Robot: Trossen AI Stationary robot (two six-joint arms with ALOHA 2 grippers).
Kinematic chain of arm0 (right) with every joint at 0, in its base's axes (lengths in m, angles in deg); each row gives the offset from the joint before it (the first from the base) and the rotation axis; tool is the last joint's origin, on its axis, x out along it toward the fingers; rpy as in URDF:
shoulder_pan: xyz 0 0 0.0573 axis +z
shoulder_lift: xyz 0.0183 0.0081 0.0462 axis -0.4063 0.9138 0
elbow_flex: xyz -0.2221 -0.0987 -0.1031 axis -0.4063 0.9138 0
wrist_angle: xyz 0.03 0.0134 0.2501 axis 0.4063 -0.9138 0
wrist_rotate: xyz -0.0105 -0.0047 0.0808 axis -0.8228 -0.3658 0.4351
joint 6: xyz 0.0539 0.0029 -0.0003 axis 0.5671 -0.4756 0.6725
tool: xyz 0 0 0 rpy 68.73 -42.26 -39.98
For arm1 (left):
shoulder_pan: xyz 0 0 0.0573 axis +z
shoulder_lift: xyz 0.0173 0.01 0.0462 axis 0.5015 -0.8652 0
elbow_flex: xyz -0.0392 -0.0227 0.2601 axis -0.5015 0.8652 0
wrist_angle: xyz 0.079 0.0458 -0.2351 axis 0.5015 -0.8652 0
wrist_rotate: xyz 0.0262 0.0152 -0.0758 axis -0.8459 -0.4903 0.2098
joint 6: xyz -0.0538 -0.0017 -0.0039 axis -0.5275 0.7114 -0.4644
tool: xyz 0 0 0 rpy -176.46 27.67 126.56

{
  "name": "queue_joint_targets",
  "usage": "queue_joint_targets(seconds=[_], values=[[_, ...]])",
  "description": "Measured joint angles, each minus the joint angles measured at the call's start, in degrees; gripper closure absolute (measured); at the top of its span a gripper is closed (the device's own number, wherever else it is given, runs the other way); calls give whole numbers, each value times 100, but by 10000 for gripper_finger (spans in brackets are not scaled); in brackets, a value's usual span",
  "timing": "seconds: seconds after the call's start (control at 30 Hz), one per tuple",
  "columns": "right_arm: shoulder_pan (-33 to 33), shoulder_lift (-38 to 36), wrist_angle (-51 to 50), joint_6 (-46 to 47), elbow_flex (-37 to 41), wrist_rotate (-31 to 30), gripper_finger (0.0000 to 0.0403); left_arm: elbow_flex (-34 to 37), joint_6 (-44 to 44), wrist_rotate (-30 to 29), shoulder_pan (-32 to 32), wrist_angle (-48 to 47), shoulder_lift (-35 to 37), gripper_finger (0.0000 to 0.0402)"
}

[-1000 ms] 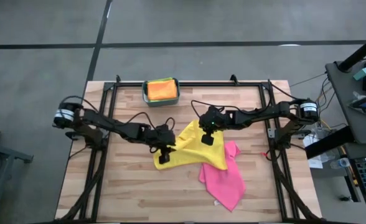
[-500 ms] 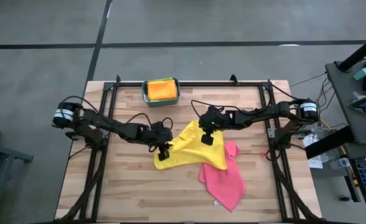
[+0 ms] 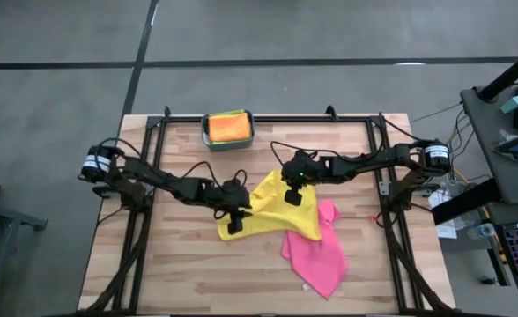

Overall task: Fold microfiber towels
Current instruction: Fold the yellow towel

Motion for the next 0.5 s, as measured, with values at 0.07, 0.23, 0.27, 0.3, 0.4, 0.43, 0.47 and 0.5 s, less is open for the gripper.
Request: queue_joint_targets(seconds=[0.07, 0.23, 0.27, 0.3, 0.4, 0.43, 0.47, 0.5], values=[[7, 0, 2, 29, 4, 0, 394, 0, -169, -280, 30, -96, 121, 297], [40, 0, 2, 29, 8, -1, 394, 0, -557, -964, 168, -18, 160, 297], [41, 0, 3, 29, 8, -2, 394, -1, -648, -964, 191, 107, 102, 297], [41, 0, 5, 25, 8, -2, 394, -15, -769, -961, 210, 237, 40, 297], [41, 0, 25, 20, 8, -3, 394, -6, -1135, -961, 228, 527, -176, 297], [41, 0, 24, 18, 8, -4, 394, -31, -1287, -961, 236, 568, -245, 297], [41, 0, 24, -1, 8, -2, 394, -56, -1429, -961, 238, 541, -309, 297], [41, 0, 24, -13, 8, -4, 394, -102, -1503, -961, 240, 475, -387, 297]])
